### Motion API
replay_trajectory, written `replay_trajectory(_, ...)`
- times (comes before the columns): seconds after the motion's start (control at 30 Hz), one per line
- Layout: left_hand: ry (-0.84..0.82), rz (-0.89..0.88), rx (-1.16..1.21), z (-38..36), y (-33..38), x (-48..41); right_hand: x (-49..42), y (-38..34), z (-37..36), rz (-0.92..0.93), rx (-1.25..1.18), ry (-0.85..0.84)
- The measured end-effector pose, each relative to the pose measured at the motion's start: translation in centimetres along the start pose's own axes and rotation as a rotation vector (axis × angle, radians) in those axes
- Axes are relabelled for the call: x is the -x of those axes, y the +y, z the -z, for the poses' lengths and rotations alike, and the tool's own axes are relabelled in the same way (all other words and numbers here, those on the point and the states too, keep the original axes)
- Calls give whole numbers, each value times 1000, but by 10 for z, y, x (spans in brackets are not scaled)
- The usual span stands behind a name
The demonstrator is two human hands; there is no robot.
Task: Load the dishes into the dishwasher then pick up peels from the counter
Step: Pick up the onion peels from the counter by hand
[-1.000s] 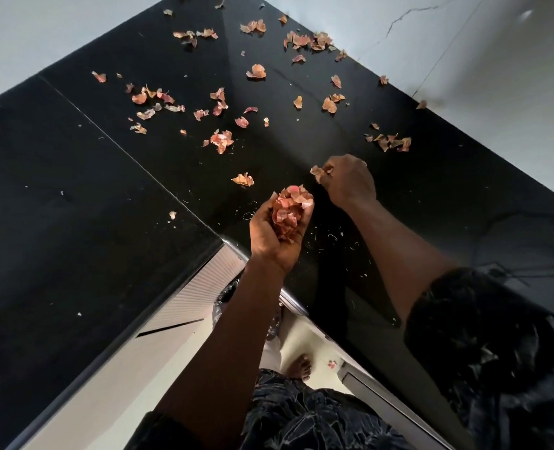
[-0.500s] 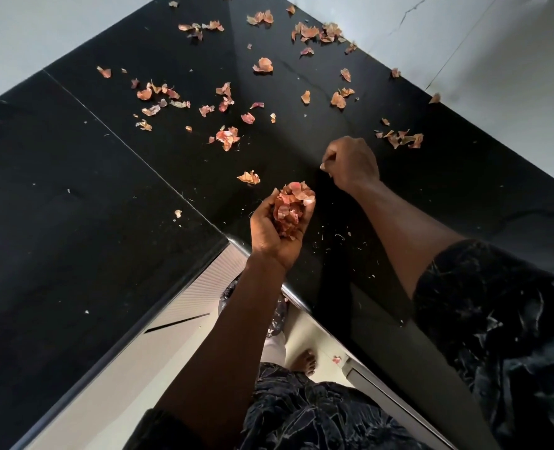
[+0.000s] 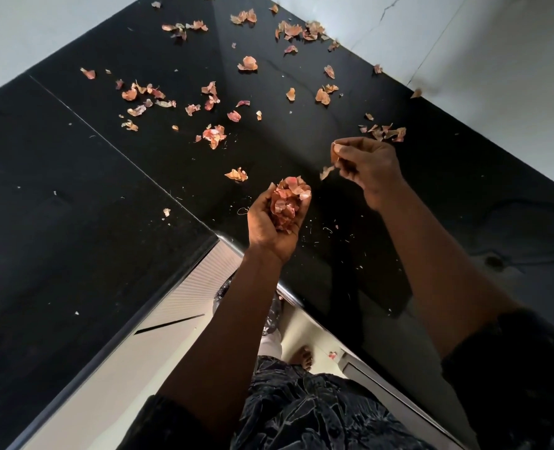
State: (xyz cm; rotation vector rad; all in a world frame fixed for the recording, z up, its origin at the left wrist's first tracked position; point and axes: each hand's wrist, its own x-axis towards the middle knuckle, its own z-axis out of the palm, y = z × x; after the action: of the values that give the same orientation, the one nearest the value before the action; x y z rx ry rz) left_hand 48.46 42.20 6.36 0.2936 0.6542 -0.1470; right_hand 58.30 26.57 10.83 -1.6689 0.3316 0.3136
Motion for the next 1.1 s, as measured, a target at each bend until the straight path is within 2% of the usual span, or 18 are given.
replay_trajectory(0.1, 0, 6, -33, 0, -7, 4, 37, 1, -10, 144, 69, -68)
replay_trajectory(0.33, 18, -11, -90, 5, -28, 23, 109, 17, -42, 603, 561, -113)
replay_trajectory(0.43, -41, -13, -86, 14, -32, 35, 126, 35, -47, 666, 647, -91)
replay_trajectory(0.57, -52, -25, -96, 28, -35, 51, 145, 45, -45, 724, 633, -47)
replay_trajectory(0.83, -43, -38, -79, 59, -37, 82, 188, 51, -50, 681, 436, -82)
replay_trajectory(0.9, -42, -65, -96, 65, -35, 88, 198, 49, -52, 644, 361, -41)
replay_trajectory(1.0, -60, -95, -93, 69, -29, 99, 207, 52, -55, 393, 50, 52)
replay_trajectory(1.1, -61, -103, -137, 75, -23, 114, 212, 68, -64, 147, -248, 75)
